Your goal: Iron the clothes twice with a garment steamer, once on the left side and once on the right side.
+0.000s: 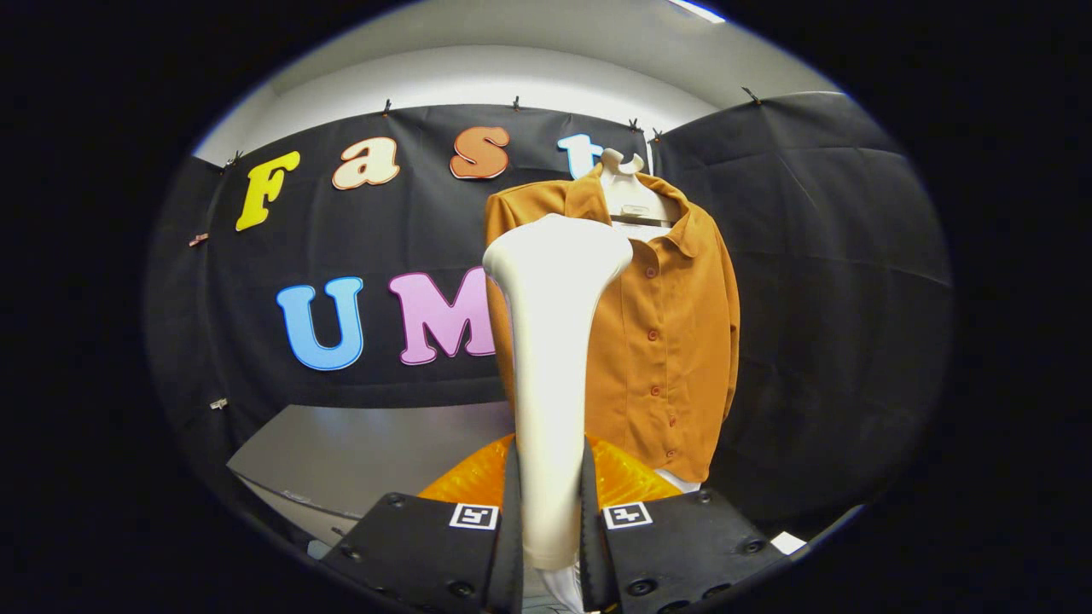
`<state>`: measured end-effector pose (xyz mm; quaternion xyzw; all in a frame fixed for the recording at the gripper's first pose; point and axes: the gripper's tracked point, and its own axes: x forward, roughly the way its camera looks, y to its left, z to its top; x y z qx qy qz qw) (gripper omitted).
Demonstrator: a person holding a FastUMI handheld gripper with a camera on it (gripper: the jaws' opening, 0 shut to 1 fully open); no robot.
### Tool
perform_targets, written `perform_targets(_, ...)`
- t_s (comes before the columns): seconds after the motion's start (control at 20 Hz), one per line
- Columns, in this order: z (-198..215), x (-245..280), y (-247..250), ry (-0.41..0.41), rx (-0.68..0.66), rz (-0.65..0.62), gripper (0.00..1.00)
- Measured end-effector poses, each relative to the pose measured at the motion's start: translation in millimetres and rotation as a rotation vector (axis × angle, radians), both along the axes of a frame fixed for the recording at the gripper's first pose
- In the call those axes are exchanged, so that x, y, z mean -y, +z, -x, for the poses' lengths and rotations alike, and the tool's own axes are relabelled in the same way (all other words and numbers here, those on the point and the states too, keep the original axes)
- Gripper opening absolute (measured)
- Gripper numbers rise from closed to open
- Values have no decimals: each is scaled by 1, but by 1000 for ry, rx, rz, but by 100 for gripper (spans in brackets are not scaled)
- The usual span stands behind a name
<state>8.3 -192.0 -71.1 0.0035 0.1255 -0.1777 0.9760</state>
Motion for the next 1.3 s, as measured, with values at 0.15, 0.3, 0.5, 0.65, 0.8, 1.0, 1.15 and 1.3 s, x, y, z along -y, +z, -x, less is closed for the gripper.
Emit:
perform_targets(0.15, -16, 35, -4, 13, -2, -18, 30)
perform_targets(0.3, -34, 57, -16, 49, -22, -37, 30)
perform_targets(0.5, -53, 71, -26, 113, -51, -53, 30)
perform_targets(0.65, -63, 75, -36, 156, -68, -72, 30)
perform_targets(0.8, -67, 79, -49, 187, -91, -95, 30)
perform_targets(1.0, -64, 83, -75, 211, -140, -124, 30)
perform_targets(1.15, -58, 87, -102, 214, -197, -147, 30)
perform_targets(1.3, -51, 93, -126, 212, -250, -169, 30)
